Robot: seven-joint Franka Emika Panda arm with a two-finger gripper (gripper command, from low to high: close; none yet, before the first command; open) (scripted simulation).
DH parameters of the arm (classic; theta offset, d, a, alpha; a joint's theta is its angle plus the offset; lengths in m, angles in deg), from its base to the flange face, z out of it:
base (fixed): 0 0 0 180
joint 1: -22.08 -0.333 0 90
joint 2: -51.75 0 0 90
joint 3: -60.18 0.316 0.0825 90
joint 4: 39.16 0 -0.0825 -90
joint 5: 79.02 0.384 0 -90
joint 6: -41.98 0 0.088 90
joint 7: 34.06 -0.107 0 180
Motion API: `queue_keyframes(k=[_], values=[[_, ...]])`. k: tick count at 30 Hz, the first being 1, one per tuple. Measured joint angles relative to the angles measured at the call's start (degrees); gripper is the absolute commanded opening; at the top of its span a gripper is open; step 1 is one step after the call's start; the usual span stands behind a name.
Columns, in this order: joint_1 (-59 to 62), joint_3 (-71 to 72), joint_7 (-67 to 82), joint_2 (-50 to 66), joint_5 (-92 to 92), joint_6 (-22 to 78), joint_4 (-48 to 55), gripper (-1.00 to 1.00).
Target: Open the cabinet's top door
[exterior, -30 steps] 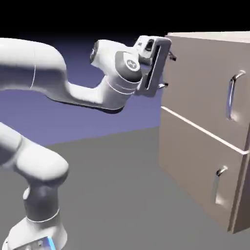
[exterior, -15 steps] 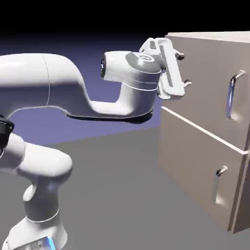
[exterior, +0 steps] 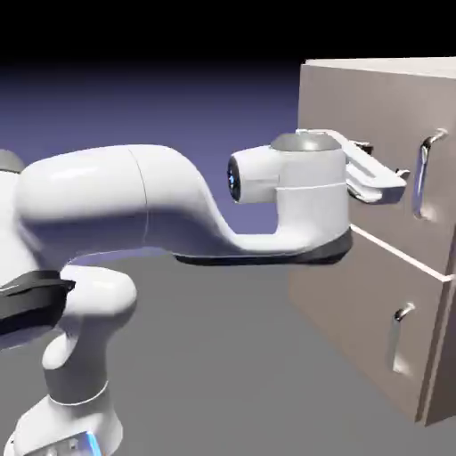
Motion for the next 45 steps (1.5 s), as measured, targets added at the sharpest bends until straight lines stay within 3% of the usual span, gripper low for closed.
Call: queue_keyframes(k=[9, 10, 12, 28, 37, 45], values=[[-12.61, -8.45, 2.52, 1.06, -6.02, 0.63, 9.63, 1.0], [-12.62, -8.46, 2.52, 1.06, -6.02, 0.63, 9.63, -1.0], [-12.62, -8.46, 2.52, 1.06, -6.02, 0.63, 9.63, -1.0], [20.6, 15.29, 1.7, 2.83, 6.98, 16.69, -18.57, -1.0], [38.12, 33.36, 7.94, -4.85, 23.83, 26.1, -34.5, -1.0], [46.51, 49.58, 15.03, -14.97, 43.37, 34.39, -45.08, -1.0]])
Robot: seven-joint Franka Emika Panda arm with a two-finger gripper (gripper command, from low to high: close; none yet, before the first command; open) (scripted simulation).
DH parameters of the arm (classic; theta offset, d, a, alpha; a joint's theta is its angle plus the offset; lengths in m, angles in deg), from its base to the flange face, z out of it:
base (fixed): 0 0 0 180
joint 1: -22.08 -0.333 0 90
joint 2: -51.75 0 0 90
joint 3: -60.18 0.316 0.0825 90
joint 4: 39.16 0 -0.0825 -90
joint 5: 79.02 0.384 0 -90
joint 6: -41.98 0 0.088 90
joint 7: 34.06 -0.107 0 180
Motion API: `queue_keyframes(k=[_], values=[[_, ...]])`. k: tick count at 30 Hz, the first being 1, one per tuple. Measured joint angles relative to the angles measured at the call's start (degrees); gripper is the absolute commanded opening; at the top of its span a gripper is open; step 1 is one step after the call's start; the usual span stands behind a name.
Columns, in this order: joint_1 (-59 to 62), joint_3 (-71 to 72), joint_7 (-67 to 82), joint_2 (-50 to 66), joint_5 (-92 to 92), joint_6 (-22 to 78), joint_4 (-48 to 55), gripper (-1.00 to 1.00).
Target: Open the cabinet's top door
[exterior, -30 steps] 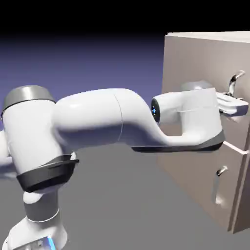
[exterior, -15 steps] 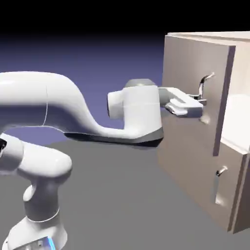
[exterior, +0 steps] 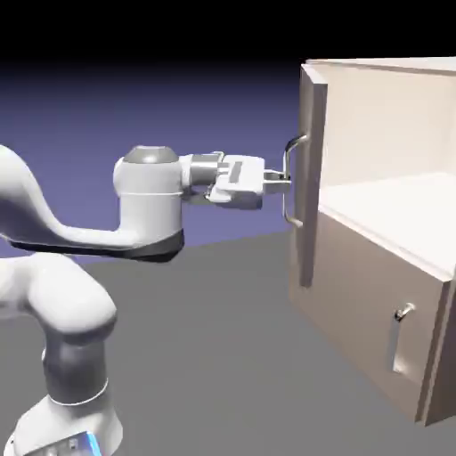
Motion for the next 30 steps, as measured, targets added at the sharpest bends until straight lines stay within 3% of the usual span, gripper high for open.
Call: queue_keyframes(k=[16, 30], values=[[-3.48, 32.33, 8.76, -10.85, 38.45, 21.74, -6.0, -1.0], [-1.78, 61.38, 6.51, 0.07, 65.67, 45.16, 7.01, -1.0]])
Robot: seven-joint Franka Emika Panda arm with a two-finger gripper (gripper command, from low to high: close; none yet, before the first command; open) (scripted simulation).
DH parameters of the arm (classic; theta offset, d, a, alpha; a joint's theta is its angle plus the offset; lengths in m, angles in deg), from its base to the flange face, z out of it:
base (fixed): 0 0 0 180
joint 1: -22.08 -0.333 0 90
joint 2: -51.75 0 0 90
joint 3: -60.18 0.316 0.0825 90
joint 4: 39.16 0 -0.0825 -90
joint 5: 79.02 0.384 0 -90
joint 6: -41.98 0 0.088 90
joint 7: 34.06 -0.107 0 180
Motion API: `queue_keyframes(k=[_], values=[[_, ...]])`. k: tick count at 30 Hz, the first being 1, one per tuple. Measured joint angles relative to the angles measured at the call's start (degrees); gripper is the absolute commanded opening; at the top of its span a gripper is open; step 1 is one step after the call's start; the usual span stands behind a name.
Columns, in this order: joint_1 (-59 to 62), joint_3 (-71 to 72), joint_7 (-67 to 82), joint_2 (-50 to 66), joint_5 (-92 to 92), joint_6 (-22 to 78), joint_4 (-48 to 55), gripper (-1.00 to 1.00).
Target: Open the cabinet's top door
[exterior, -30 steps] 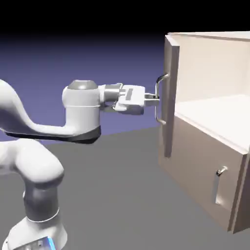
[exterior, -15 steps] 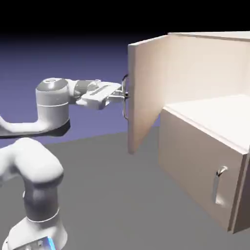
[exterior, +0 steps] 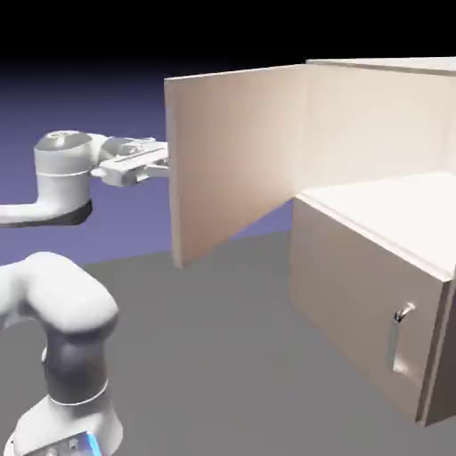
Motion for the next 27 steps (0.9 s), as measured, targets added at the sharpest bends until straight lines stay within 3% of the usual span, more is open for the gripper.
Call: queue_keyframes(k=[13, 27], values=[[22.16, 24.17, -1.81, 11.08, 15.37, 21.84, 26.3, -1.0], [49.96, 41.08, 2.84, 9.29, 22.41, 40.03, 55.36, -1.0]])
